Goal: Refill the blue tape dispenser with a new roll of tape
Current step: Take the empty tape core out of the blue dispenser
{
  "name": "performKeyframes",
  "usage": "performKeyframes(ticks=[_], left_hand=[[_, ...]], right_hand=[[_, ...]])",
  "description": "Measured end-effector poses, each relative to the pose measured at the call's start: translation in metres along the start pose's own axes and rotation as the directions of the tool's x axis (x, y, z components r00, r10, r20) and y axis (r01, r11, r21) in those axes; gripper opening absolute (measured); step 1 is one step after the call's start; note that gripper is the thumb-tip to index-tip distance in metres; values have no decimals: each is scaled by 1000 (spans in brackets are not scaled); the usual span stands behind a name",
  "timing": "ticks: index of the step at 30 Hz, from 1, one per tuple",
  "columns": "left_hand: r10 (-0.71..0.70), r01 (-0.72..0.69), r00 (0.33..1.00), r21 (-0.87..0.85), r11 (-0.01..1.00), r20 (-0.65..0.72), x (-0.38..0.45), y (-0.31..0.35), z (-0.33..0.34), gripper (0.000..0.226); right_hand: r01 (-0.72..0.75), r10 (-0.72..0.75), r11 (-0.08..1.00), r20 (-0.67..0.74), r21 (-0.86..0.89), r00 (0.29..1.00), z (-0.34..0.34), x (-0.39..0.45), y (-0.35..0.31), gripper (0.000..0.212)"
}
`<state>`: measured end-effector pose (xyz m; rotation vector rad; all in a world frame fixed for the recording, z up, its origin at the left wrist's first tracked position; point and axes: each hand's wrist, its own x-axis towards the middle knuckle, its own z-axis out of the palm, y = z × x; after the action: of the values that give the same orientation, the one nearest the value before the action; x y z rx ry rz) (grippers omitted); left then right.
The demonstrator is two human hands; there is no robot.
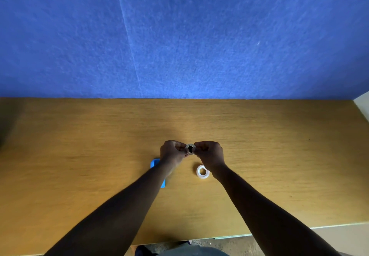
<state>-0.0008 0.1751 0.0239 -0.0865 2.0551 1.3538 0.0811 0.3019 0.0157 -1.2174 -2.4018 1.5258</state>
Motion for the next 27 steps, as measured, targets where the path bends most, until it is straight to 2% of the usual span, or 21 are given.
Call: performKeyframes(ticks=[5, 12, 17, 27], left_hand=[[-36, 37, 999, 24, 999, -13, 4, 1, 0, 22], [-30, 31, 999, 32, 999, -30, 3, 5, 0, 18], [-37, 39, 999, 40, 998, -33, 5, 1, -3, 18], [-25, 25, 999, -10, 1000, -32, 0, -16, -17, 15]], right_hand=[[14, -14, 1000, 6, -20, 1000, 0, 2, -1, 12], [78, -79, 994, -11, -78, 997, 3, -3, -6, 19], [36, -37, 998, -14, -45, 999, 5, -7, -7, 24], [-40, 40, 998, 9, 56, 999, 12, -23, -6, 18]])
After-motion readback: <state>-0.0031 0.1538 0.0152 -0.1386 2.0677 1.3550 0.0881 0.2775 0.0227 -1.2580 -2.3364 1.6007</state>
